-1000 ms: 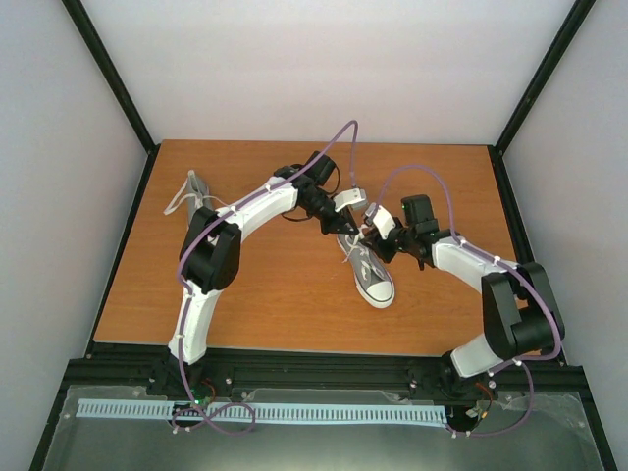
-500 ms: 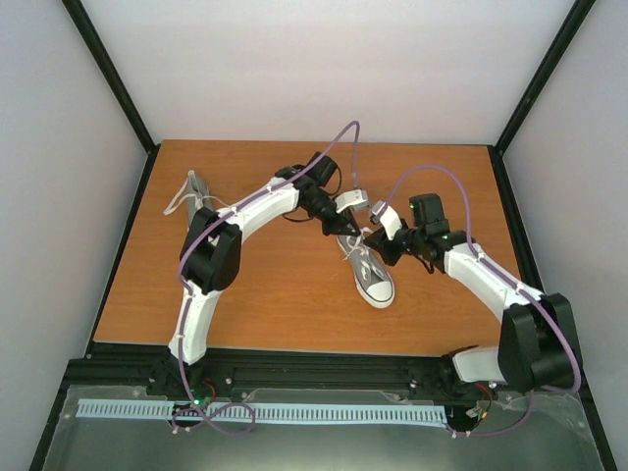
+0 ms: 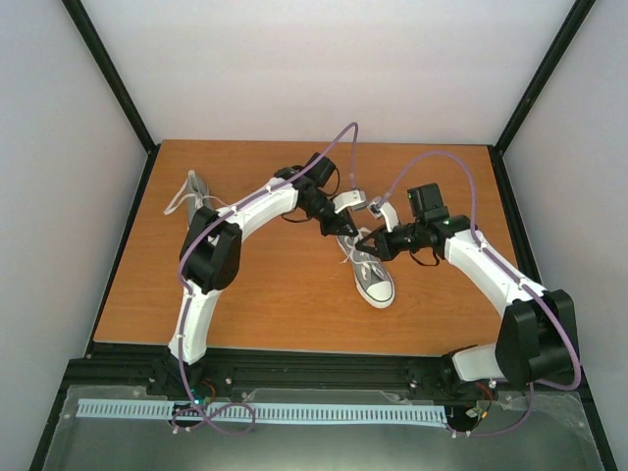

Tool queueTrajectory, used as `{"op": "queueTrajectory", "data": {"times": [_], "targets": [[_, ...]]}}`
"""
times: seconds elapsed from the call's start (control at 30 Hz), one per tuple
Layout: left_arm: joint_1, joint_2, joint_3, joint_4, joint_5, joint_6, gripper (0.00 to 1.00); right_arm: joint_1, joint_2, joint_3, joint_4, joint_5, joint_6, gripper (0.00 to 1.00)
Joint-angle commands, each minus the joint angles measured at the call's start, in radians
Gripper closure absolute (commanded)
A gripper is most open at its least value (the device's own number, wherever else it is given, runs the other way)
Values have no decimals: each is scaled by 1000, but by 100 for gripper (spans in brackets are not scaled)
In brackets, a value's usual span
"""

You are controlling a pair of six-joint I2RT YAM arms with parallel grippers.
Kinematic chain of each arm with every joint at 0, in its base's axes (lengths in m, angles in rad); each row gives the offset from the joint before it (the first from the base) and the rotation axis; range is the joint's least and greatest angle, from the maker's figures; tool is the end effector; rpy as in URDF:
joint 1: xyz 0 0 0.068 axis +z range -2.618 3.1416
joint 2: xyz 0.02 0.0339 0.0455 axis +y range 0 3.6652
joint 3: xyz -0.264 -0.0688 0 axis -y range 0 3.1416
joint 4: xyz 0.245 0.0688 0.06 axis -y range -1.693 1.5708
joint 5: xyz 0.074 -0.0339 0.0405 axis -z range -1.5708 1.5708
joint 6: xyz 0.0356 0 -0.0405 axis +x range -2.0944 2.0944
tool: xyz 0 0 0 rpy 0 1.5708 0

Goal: Tie the shoes
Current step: Cross the shoelace with the shoelace.

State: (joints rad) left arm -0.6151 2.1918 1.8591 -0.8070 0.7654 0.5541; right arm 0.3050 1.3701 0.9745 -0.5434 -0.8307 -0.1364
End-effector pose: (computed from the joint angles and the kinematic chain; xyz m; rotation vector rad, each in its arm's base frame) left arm 0.3667 -0.2893 0.2144 1.5951 2.0030 -1.0433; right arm 0.2539 0.1075 0.2541 -0.8510 2.2347 1.1052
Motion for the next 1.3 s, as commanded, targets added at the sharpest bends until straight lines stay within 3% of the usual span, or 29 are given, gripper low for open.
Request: {"op": "queueTrajectory", "data": {"times": [0.0,0.17,0.37,0.47,0.7,0.77,0.8,0.87,1.07,1.27], "targets": [[5,19,-3,21,0,12,99,9,13,10,-172,57,21,97],[5,17,-10,24,0,13,99,9,-18,-25,-165,192,12,96],[2,22,-8,49,-6,-10,99,11,-133,-105,-13,344,-36,72],[-14,24,-5,66,-48,-25,99,8,-174,-113,68,353,-71,62],[-41,17,18,61,-122,-36,87,-112,-200,-134,235,268,64,58],[-41,19,30,55,-140,-38,79,-149,-203,-163,308,211,141,57],[-41,18,36,49,-149,-35,72,-161,-202,-179,342,202,183,51],[-41,16,56,33,-172,-35,49,-174,-175,-187,349,208,224,50],[-26,-7,167,-39,-218,-40,4,-151,5,-40,37,196,129,58],[-8,-72,203,-153,-252,36,1,-83,35,-50,-48,365,129,56]]}}
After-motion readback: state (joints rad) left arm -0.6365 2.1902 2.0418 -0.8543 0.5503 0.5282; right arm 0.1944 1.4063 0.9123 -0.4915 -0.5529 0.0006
